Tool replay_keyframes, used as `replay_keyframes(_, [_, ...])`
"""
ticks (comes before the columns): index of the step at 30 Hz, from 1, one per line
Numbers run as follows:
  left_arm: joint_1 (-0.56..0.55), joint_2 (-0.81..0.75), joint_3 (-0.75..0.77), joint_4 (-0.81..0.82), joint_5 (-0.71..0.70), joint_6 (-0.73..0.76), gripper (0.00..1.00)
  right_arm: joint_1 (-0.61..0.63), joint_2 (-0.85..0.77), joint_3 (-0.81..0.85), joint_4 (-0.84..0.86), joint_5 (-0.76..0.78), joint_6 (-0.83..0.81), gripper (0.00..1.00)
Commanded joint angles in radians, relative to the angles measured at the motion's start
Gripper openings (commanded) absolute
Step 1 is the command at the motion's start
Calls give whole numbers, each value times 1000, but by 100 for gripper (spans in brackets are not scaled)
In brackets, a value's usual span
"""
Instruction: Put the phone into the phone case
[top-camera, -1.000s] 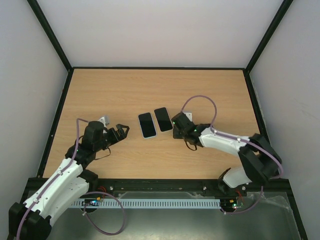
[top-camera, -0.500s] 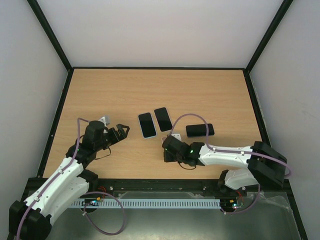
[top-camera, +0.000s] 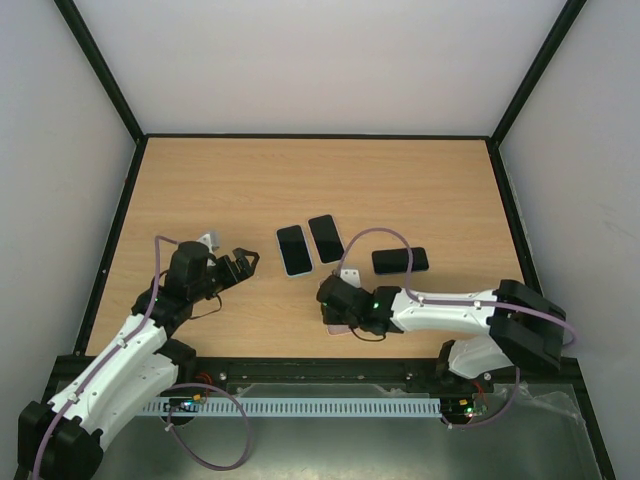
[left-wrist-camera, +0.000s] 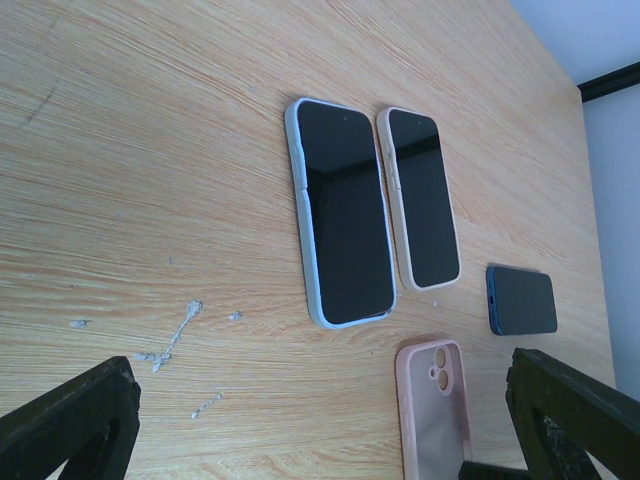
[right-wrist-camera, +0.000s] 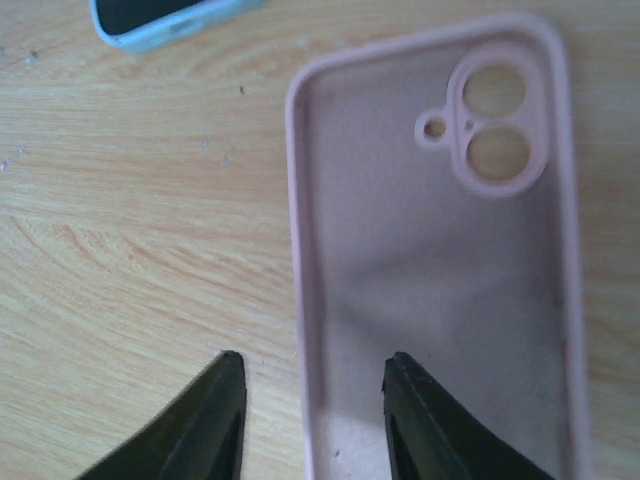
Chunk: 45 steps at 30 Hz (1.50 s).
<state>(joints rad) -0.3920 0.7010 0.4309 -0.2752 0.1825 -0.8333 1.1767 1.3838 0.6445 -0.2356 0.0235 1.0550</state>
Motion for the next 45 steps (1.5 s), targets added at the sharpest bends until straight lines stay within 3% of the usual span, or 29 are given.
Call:
replay_keyframes(1, [5,-3,4,-1,4,14,100,-61,-57,54,-104,134,1,44])
replay_keyframes(11, [5,-16,9,-10,16,16,99,-403,-208,-18,-101,174,29,99])
replay_keyframes(24, [5,-6,15,-12,15,26,100,-746,-76,-51,-40,77,142,97])
replay_keyframes(34, [5,1,15,-13,7,35,100,-835,27,-22,21,89,176,98])
replay_keyframes(45, [5,32,29,0,15,39,99,-850,213,87,139,44,22,98])
